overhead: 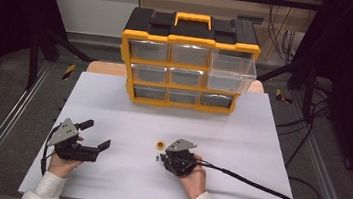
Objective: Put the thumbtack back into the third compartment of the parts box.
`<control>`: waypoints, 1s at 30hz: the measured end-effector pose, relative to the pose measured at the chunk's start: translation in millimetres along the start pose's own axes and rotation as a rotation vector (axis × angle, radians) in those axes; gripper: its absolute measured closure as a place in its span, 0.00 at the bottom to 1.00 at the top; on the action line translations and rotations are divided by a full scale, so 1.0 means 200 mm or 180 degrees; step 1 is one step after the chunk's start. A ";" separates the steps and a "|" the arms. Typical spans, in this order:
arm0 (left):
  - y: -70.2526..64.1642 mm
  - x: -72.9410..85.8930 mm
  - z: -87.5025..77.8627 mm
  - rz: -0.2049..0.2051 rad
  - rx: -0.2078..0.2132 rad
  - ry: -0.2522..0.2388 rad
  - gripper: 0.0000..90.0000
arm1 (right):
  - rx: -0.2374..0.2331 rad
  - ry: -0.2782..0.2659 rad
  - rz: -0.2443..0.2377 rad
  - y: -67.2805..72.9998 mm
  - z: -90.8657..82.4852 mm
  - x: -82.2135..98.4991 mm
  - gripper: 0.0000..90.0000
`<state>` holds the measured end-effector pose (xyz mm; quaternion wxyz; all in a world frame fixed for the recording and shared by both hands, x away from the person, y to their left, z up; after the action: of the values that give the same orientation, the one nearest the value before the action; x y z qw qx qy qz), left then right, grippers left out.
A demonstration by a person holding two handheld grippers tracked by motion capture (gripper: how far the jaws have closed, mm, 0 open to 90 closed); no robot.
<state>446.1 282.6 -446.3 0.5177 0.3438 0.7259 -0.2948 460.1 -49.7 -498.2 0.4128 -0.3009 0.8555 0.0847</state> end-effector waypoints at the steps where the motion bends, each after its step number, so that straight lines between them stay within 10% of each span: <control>1: 0.00 0.00 0.00 -0.0001 0.0000 -0.0001 0.03 | 0.0000 0.0003 0.0007 0.00 0.00 0.00 0.85; 13: 0.00 0.00 0.00 0.0004 0.0000 -0.0001 0.03 | -0.0017 0.0014 0.0026 0.00 0.00 0.00 0.77; 30: 0.00 0.00 0.00 0.0002 0.0005 0.0004 0.03 | 0.0075 0.0059 0.0046 -0.01 -0.01 0.00 0.94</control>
<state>446.0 282.2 -446.2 0.5171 0.3446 0.7258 -0.2950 459.4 -51.9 -497.4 0.4077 -0.2905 0.8624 0.0748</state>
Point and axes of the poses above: each handheld gripper's, and its own axes: z roughly forward along the jaws, x roughly out of its underside, y roughly to its left, the point moved 1 cm from there along z, roughly forward along the jaws, and after that the axes turned 12 degrees about x, right-handed, at the moved point
